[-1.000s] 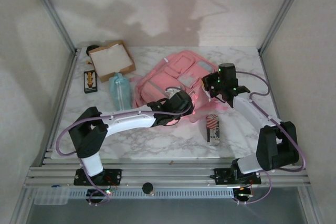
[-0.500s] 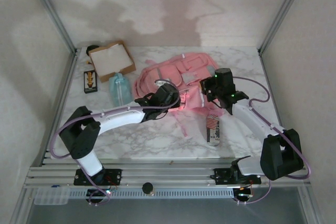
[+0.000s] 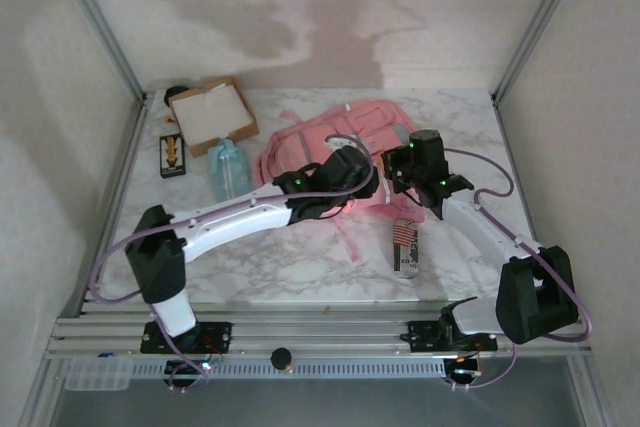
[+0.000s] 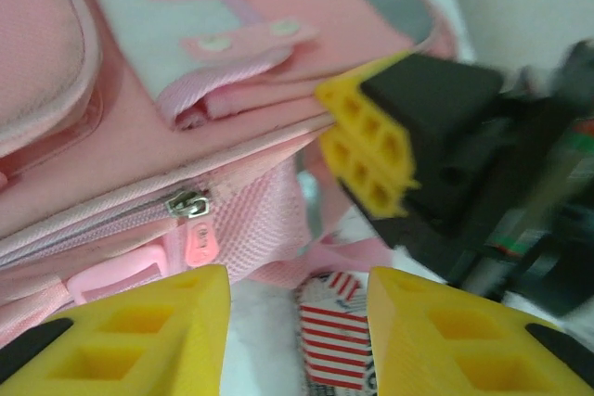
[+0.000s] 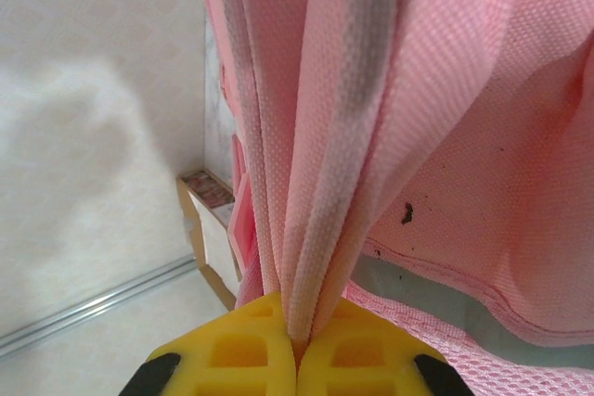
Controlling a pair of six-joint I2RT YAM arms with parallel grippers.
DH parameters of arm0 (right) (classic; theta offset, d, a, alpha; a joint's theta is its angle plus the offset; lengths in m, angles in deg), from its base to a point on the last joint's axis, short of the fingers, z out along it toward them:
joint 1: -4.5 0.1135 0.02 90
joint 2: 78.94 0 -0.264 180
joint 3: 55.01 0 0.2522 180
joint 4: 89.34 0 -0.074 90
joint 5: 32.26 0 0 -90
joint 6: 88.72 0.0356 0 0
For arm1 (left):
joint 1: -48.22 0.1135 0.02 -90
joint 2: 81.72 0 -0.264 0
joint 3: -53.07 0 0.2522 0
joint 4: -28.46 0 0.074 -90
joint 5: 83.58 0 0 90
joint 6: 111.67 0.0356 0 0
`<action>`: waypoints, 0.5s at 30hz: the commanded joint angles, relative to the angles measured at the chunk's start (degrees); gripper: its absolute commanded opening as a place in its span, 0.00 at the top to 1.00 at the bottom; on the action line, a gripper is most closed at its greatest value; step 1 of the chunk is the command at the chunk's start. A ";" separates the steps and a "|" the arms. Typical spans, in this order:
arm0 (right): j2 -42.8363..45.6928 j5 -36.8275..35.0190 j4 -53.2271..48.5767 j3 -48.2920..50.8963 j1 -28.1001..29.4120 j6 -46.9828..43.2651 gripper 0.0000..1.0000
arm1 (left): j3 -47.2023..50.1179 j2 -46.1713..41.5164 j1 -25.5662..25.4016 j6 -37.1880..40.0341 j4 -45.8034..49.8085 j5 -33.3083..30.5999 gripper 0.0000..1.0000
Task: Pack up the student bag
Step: Unzip the student bag at the top-center of the table.
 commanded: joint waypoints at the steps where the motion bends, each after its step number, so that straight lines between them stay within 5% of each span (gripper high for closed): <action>1: 2.00 4.10 6.73 -2.53 0.73 1.84 1.00 | -5.96 5.00 -0.15 0.94 12.82 -5.32 0.56; 15: 1.60 4.25 7.26 -2.60 0.70 2.16 1.00 | -18.02 15.52 0.20 -1.85 20.24 -10.74 0.57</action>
